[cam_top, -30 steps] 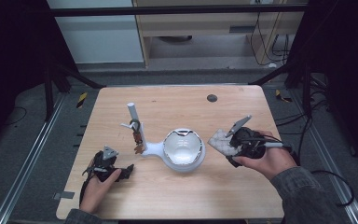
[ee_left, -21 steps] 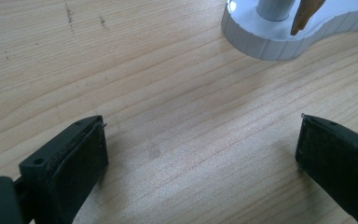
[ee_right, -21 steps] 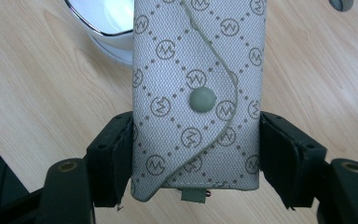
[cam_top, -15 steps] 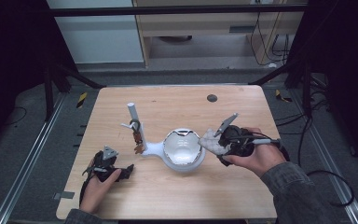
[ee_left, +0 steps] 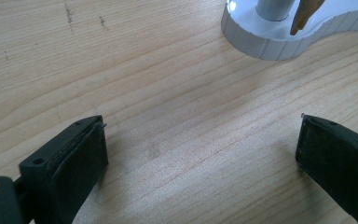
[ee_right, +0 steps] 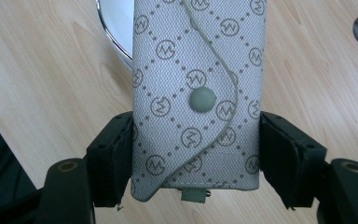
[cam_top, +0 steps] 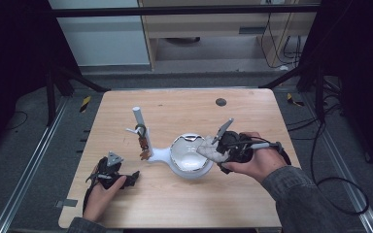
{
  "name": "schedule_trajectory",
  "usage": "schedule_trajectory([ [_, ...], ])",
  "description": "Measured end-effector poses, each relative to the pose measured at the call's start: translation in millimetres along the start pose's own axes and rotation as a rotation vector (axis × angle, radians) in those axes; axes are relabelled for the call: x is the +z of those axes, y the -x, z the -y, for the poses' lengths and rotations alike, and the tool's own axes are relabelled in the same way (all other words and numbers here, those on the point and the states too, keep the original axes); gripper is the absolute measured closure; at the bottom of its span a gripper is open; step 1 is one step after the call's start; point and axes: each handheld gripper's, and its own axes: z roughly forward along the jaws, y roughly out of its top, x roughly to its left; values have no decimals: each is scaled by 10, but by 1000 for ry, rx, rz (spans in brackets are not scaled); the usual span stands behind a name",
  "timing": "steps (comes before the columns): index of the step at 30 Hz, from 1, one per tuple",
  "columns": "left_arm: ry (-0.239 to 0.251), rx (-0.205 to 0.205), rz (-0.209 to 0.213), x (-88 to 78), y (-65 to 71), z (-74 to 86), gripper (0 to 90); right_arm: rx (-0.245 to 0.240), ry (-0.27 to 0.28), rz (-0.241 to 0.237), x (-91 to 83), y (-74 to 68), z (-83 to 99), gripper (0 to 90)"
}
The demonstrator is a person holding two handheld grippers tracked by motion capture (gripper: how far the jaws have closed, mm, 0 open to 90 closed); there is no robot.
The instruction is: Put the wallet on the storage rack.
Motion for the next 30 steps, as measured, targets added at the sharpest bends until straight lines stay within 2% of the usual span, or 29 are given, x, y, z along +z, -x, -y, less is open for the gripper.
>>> schedule_trajectory([
  [17,1,0,3,2,0,0,12,-87,-50,-54,324,-203,-366,314],
  [30,1,1,4,2,0,0,9,-103,-77,-89,450,-244,-466,314],
])
